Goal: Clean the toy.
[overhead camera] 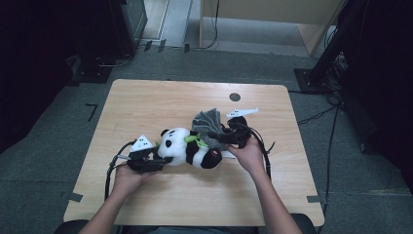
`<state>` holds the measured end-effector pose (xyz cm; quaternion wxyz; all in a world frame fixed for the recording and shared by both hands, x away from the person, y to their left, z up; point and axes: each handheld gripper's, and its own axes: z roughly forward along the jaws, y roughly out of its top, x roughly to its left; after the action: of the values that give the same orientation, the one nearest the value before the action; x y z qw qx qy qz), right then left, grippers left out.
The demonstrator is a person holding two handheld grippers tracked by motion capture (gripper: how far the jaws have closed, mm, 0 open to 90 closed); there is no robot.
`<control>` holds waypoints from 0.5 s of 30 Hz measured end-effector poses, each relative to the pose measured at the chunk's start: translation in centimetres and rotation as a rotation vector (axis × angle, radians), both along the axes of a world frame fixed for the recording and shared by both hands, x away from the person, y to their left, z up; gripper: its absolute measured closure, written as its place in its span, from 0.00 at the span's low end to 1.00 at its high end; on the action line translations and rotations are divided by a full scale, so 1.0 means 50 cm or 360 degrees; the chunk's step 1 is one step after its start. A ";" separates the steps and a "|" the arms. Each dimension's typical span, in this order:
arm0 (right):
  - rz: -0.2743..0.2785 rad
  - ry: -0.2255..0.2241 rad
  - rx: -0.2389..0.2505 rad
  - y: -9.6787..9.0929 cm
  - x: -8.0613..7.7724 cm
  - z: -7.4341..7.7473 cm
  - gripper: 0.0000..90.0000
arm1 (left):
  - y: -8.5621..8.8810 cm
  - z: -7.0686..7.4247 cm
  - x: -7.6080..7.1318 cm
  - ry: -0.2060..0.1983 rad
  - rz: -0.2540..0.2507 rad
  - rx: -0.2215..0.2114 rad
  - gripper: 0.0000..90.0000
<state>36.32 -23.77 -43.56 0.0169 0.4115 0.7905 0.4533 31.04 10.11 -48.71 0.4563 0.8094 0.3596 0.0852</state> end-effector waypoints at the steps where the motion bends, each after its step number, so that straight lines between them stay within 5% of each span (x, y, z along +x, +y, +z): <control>1: -0.0001 0.0003 0.0005 -0.002 -0.001 -0.001 0.75 | 0.000 0.000 0.000 0.0000 0.0000 0.0000 0.44; 12: -0.0002 0.0019 0.0061 -0.044 -0.011 -0.019 0.73 | 0.001 0.003 0.005 0.0028 -0.0003 -0.0009 0.44; 15: -0.0028 0.0076 0.0040 -0.064 -0.009 -0.033 0.67 | 0.002 0.004 0.006 0.0037 -0.0004 -0.0014 0.44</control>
<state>35.87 -26.96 -45.22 -0.0032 0.4294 0.7812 0.4530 31.35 10.21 -48.53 0.4557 0.8088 0.3644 0.0737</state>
